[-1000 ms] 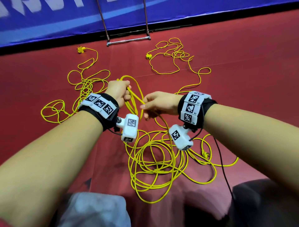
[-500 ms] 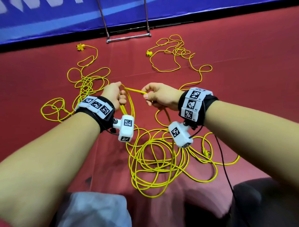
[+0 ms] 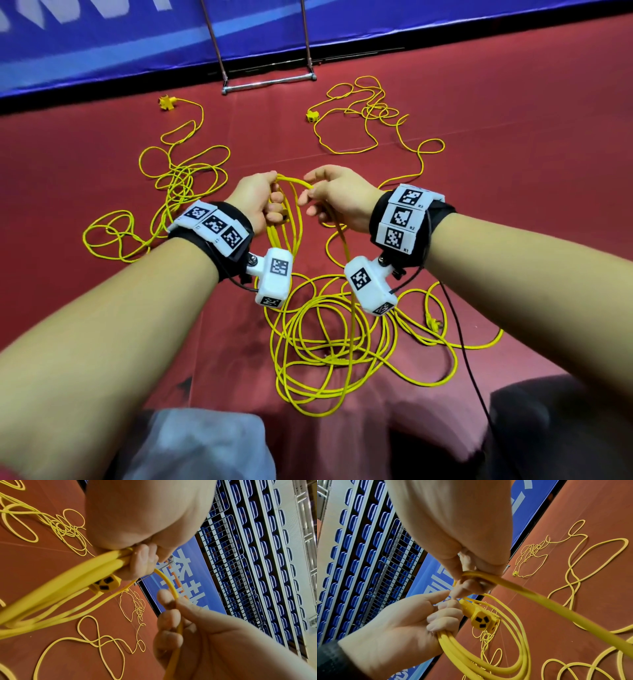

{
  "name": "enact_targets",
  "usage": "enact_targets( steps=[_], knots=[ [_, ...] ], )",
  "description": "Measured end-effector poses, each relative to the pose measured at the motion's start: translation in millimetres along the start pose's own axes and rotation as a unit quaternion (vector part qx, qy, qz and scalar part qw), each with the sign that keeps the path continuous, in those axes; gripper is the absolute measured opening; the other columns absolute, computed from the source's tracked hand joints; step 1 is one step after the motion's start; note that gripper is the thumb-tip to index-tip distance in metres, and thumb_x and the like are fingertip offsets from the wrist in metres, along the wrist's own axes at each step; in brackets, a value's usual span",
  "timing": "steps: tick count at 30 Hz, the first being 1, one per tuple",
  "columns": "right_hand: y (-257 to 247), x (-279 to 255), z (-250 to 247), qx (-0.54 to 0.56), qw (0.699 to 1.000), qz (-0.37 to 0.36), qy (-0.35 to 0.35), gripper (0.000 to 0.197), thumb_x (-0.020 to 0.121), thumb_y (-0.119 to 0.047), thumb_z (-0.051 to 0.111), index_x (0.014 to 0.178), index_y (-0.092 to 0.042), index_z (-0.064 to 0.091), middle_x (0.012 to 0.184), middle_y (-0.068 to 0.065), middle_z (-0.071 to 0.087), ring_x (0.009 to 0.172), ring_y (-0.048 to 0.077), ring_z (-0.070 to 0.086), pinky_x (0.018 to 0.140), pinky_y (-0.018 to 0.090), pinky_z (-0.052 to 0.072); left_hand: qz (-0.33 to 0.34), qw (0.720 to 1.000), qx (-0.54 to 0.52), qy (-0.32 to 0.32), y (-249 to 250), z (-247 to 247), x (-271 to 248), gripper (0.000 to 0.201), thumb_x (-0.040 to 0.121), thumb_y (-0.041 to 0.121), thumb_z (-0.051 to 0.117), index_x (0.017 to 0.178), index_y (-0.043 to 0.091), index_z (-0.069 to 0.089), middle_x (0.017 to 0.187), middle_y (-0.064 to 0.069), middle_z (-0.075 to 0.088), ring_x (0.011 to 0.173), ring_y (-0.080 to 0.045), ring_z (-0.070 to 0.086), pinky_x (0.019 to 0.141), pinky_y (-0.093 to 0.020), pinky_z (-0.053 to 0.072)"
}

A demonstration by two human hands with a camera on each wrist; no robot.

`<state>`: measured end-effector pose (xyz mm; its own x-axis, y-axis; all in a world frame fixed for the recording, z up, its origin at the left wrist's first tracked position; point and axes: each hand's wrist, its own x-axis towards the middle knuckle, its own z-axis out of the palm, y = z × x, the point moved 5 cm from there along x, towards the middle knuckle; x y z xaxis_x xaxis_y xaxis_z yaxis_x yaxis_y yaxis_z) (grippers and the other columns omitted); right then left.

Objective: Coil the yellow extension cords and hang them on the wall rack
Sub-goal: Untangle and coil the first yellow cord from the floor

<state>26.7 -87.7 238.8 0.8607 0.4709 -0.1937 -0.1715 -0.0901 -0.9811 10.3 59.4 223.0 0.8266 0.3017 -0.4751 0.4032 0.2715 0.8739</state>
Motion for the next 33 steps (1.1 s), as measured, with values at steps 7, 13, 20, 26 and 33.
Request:
enact_targets(
  steps=[7,13,20,26,33],
  knots=[
    [-2,-1,10,0.01,1.0,-0.009,-0.009,0.016,0.098,0.002,0.047,0.089,-0.011,0.049,0.075,0.013,0.064,0.048,0.013,0.049,0.042,0.02,0.035,0.011,1.0,0.023,-0.018,0,0,-2,0.034,0.105,0.034,0.038,0.076,0.016,0.04,0.058,0.001,0.03,0.031,-0.007,0.022,0.032,-0.013,0.017],
    [-4,-5,24,0.04,0.999,-0.011,-0.029,0.02,0.099,0.005,0.043,0.087,-0.01,0.049,0.066,0.01,0.057,0.048,0.012,0.051,0.043,0.021,0.04,0.032,0.999,0.033,-0.025,0,7,-7,0.039,0.102,0.032,0.047,0.069,0.012,0.046,0.053,0.0,0.033,0.033,-0.008,0.031,0.032,-0.012,0.02],
    [-1,-8,26,0.024,0.998,-0.016,-0.055,0.016,0.099,0.004,0.044,0.108,-0.006,0.053,0.076,0.013,0.061,0.057,0.015,0.056,0.049,0.024,0.05,0.026,0.998,0.052,-0.015,2,8,-13,0.034,0.104,0.023,0.041,0.073,0.011,0.049,0.055,-0.008,0.044,0.028,-0.012,0.039,0.031,-0.014,0.026],
    [3,-11,29,0.017,0.991,0.02,-0.129,0.039,0.095,0.011,0.044,0.129,-0.006,0.049,0.083,0.015,0.063,0.058,0.021,0.06,0.056,0.027,0.053,-0.029,0.999,0.017,0.016,-1,-2,-7,0.035,0.105,0.027,0.037,0.075,0.011,0.045,0.061,-0.006,0.035,0.041,-0.016,0.04,0.041,-0.018,0.039],
    [19,-7,22,-0.07,0.98,0.015,-0.184,0.041,0.094,0.007,0.053,0.128,-0.011,0.041,0.072,0.014,0.057,0.062,0.027,0.061,0.06,0.032,0.054,-0.01,0.993,-0.085,0.083,14,-21,-5,0.032,0.103,0.022,0.035,0.076,0.011,0.046,0.063,-0.002,0.043,0.057,-0.02,0.052,0.057,-0.035,0.051]
  ],
)
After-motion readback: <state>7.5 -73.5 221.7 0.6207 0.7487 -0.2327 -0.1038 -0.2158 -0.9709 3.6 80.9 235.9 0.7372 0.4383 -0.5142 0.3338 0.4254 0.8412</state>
